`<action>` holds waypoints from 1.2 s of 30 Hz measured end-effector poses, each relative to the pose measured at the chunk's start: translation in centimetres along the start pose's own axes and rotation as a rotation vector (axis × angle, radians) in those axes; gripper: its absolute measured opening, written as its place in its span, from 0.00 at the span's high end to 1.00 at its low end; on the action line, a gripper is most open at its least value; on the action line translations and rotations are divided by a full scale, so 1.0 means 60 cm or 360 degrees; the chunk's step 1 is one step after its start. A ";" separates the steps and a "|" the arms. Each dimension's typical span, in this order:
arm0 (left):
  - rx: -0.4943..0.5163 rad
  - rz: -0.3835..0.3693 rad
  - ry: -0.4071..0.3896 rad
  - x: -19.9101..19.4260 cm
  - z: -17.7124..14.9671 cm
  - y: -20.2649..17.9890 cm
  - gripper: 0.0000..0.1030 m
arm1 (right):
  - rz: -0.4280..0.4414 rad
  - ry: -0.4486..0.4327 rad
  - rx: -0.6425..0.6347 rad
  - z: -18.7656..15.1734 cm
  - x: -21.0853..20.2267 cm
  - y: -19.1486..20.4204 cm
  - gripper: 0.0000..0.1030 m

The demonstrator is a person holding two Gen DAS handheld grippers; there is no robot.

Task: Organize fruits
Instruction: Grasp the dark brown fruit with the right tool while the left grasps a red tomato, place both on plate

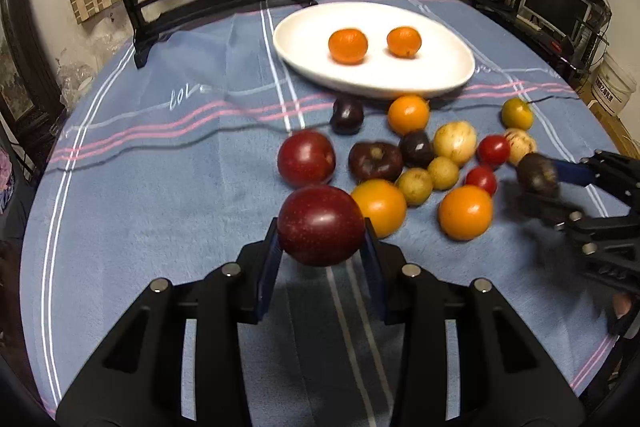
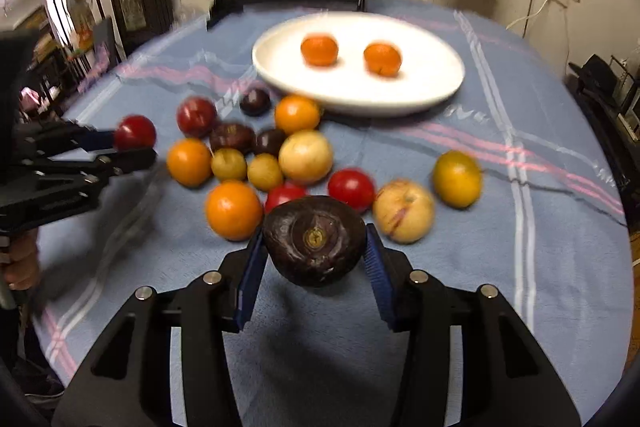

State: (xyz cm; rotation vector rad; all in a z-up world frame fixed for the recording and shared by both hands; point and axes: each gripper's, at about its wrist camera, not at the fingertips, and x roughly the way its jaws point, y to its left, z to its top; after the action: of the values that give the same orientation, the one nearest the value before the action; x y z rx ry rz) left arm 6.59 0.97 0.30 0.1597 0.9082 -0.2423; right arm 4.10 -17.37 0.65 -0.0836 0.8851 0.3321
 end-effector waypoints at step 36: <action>-0.0121 0.0046 -0.0066 0.076 0.179 -0.027 0.22 | -0.0077 -0.0073 0.0217 0.134 0.074 -0.092 0.39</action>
State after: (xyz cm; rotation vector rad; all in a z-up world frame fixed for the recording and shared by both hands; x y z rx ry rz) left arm 17.00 -3.82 3.14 0.0969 0.8717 -0.1834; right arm 14.47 -19.80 1.98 0.0282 0.8563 0.2270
